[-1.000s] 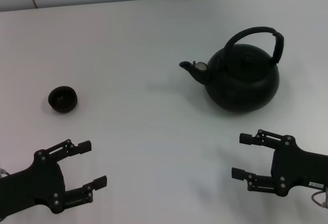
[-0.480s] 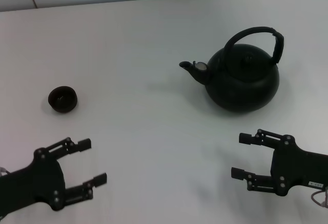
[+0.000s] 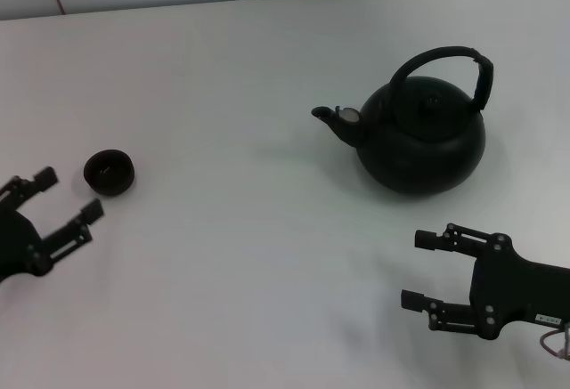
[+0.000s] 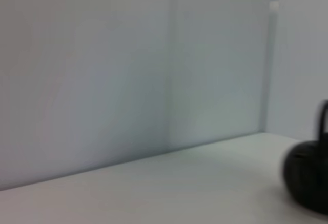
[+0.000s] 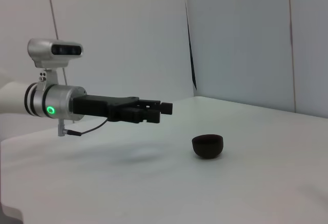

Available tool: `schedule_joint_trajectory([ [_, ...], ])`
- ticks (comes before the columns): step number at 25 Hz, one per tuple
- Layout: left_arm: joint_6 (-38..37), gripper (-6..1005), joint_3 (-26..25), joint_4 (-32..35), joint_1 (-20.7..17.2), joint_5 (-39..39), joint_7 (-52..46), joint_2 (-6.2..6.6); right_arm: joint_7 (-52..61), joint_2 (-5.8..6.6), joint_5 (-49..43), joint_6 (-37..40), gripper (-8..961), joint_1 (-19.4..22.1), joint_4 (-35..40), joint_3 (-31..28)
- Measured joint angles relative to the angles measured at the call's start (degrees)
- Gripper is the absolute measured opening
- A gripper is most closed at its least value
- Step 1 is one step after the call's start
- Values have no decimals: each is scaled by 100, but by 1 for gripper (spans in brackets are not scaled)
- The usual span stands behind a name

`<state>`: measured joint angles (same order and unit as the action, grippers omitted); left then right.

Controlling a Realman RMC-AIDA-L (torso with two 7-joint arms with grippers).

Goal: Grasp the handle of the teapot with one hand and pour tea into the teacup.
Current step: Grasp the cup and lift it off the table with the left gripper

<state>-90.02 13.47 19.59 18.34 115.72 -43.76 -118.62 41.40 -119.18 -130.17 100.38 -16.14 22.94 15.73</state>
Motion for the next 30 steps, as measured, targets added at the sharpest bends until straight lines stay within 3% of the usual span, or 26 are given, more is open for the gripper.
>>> schedule_joint_trajectory([
  [11, 291, 800, -172, -34, 16, -304, 8, 23, 0, 0, 27, -3, 777, -41, 0, 0],
  [20, 1002, 800, 450, 6, 36, -264, 3, 17, 0, 0, 27, -20, 777, -56, 0, 0],
  [30, 1062, 800, 460, -10, 92, -279, 0, 11, 0, 0, 36, -28, 777, -56, 0, 0],
])
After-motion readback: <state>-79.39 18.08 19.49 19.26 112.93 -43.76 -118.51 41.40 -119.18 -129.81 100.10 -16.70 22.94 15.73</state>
